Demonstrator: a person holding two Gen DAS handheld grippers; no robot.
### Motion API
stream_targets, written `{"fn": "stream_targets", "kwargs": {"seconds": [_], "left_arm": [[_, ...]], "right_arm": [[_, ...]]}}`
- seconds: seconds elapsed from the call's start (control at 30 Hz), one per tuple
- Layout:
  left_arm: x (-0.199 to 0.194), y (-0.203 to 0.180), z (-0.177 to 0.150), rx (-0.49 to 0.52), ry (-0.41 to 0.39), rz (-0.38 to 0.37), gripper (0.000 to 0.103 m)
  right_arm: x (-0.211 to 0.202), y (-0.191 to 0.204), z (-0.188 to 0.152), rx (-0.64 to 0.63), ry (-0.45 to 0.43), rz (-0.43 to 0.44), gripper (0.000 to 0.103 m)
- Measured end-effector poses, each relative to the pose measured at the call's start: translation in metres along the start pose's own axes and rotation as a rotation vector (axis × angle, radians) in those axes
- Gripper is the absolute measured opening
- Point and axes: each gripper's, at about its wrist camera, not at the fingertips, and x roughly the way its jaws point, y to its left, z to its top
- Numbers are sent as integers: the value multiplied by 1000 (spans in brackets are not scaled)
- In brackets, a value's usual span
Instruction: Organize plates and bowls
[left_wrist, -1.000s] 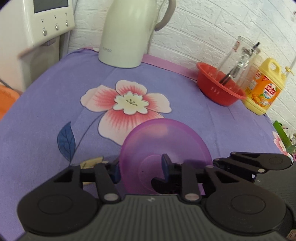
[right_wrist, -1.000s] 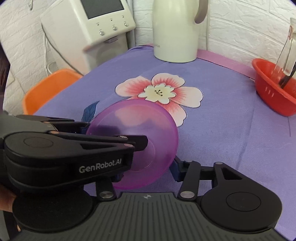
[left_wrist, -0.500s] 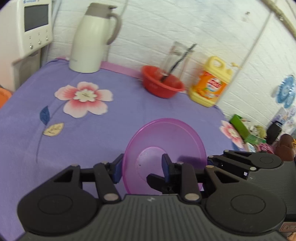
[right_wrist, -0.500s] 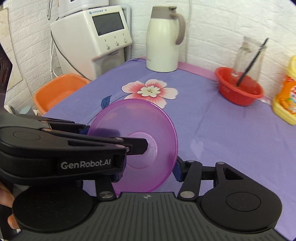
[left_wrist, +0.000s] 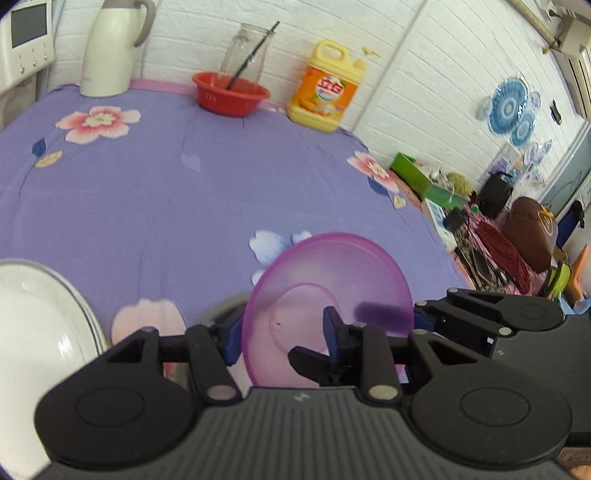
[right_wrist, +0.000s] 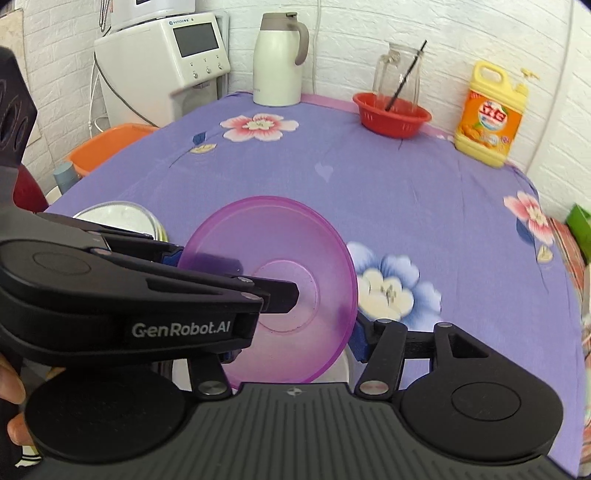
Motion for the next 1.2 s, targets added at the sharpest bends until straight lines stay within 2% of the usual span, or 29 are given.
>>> {"fn": "stream_targets", "kwargs": {"seconds": [0.3, 0.37, 0.4, 0.43, 0.53, 0.6, 0.7, 0.77, 0.97, 1.07, 1.2], "left_arm": [[9, 6, -14, 10, 44, -12, 30], [7, 3, -12, 33, 41, -19, 40], [5, 3, -11, 44, 30, -18, 60], [2, 2, -10, 53, 13, -9, 71], [-14, -1, -4, 93, -75, 40, 81], [-25, -1, -1, 104, -138, 49, 83], [-41, 3, -1, 75, -226, 66, 97], [-45, 4, -6, 76, -261, 92, 97], [-43, 14, -26, 31, -285, 134, 100], [-38, 17, -34, 40, -277, 160, 100], [-28, 19, -36, 56, -255, 187, 100]], "right_arm": [[-1, 1, -28, 6, 9, 39, 98], [-4, 0, -33, 4, -2, 42, 98], [-6, -2, -33, 10, -10, 43, 99], [-11, -4, -36, 21, -27, 37, 100], [-22, -11, -39, 47, -77, -7, 103], [-32, -17, -41, 71, -124, -32, 103], [-46, -23, -47, 141, -209, -41, 103], [-51, -22, -55, 178, -258, -59, 103], [-54, -8, -79, 274, -336, -129, 103], [-53, -9, -88, 311, -344, -141, 103], [-45, -14, -89, 328, -310, -146, 103]]}}
